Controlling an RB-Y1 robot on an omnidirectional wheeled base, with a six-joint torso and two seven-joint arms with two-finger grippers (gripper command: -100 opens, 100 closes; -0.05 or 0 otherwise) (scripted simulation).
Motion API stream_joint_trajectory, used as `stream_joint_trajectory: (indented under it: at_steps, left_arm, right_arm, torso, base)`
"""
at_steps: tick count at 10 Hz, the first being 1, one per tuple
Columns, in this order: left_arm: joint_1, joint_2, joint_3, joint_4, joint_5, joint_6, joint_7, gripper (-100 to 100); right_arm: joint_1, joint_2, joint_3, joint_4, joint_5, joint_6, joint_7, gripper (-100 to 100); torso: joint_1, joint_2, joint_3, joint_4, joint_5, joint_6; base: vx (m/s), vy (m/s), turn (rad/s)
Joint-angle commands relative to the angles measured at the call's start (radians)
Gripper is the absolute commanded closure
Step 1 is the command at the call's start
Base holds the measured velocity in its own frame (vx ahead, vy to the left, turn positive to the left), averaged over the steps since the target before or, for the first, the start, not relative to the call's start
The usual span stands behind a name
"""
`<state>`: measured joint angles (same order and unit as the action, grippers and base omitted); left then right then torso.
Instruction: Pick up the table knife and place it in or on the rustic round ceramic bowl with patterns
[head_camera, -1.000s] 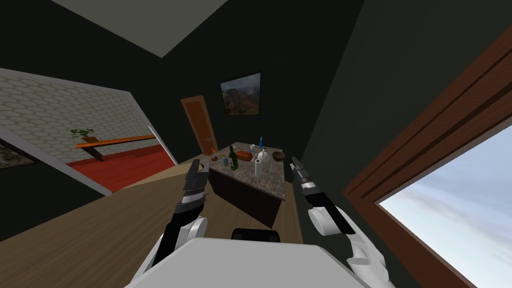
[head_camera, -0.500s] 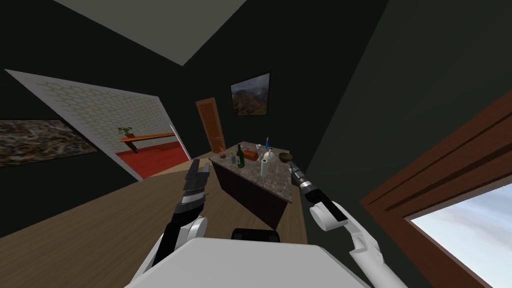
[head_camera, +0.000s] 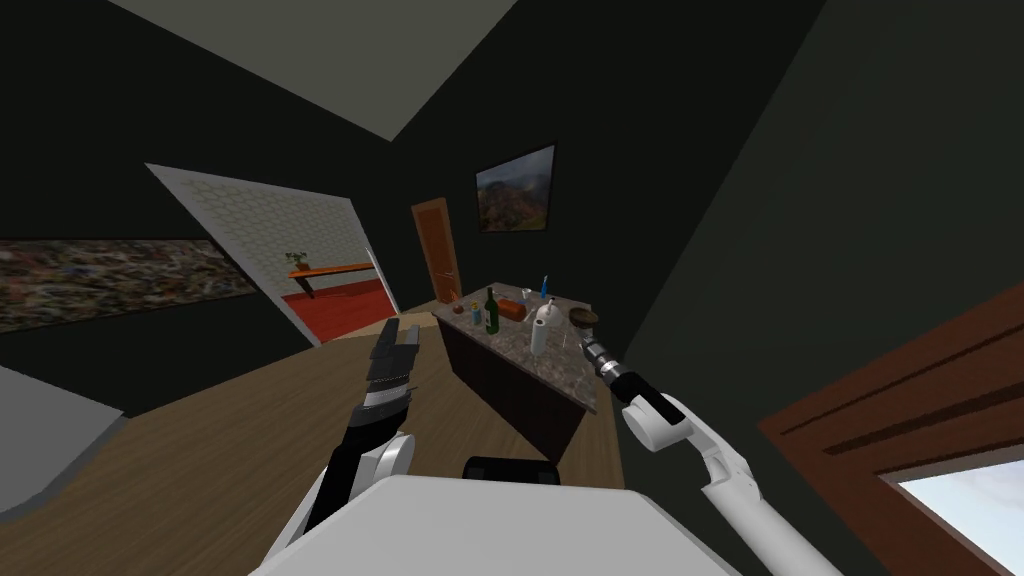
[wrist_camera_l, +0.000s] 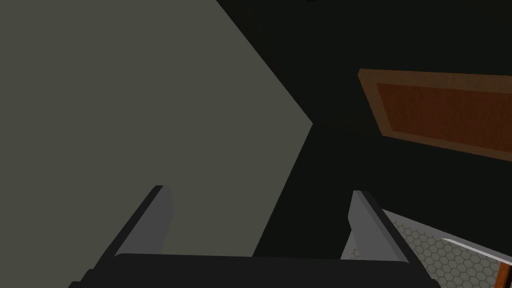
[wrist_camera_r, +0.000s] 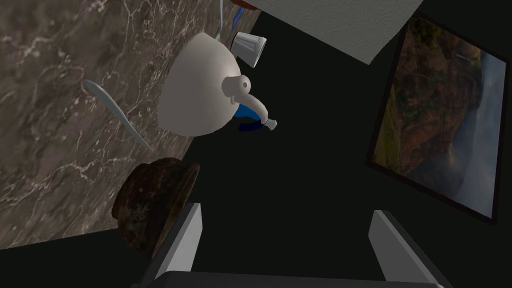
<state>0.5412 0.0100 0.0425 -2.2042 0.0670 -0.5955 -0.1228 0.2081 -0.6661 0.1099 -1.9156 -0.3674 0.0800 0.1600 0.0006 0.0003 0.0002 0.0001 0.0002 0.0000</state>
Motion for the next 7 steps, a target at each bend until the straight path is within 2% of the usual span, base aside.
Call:
stream_joint_trajectory:
  at_steps: [1, 2, 3, 4, 5, 6, 7]
  left_arm:
    - [0.000, 0.000, 0.000, 0.000, 0.000, 0.000, 0.000, 0]
    - [0.000, 0.000, 0.000, 0.000, 0.000, 0.000, 0.000, 0]
    - [0.000, 0.000, 0.000, 0.000, 0.000, 0.000, 0.000, 0]
    - [0.000, 0.000, 0.000, 0.000, 0.000, 0.000, 0.000, 0]
    - [0.000, 0.000, 0.000, 0.000, 0.000, 0.000, 0.000, 0]
    - [0.000, 0.000, 0.000, 0.000, 0.000, 0.000, 0.000, 0]
    - [0.000, 0.000, 0.000, 0.000, 0.000, 0.000, 0.000, 0]
  right_arm:
    - [-0.022, -0.050, 0.021, 0.050, -0.042, 0.050, 0.011, -100]
    - [-0.022, -0.066, 0.021, 0.052, -0.042, 0.067, 0.011, -100]
    - [-0.044, -0.100, 0.036, 0.088, -0.069, 0.106, 0.018, -100]
    - [-0.044, -0.106, 0.036, 0.088, -0.069, 0.112, 0.018, -100]
    - [-0.065, -0.137, 0.051, 0.123, -0.096, 0.158, 0.026, -100]
    - [-0.065, -0.146, 0.051, 0.123, -0.096, 0.158, 0.026, -100]
    - [-0.087, -0.186, 0.065, 0.159, -0.122, 0.198, 0.035, -100]
  torso:
    - [0.000, 0.000, 0.000, 0.000, 0.000, 0.000]
    - [0.001, 0.000, 0.000, 0.000, 0.000, 0.000]
    - [0.000, 0.000, 0.000, 0.000, 0.000, 0.001]
    - [0.000, 0.000, 0.000, 0.000, 0.000, 0.000]
    - [0.000, 0.000, 0.000, 0.000, 0.000, 0.001]
    - [0.000, 0.000, 0.000, 0.000, 0.000, 0.001]
    - [0.000, 0.000, 0.000, 0.000, 0.000, 0.001]
  base:
    - [-0.015, 0.029, 0.326]
    - [-0.006, 0.017, 0.130]
    - [-0.004, 0.022, 0.208]
    - [-0.003, 0.013, 0.110]
    - [-0.003, 0.020, 0.184]
    - [-0.003, 0.013, 0.140]
    - [-0.004, 0.016, 0.234]
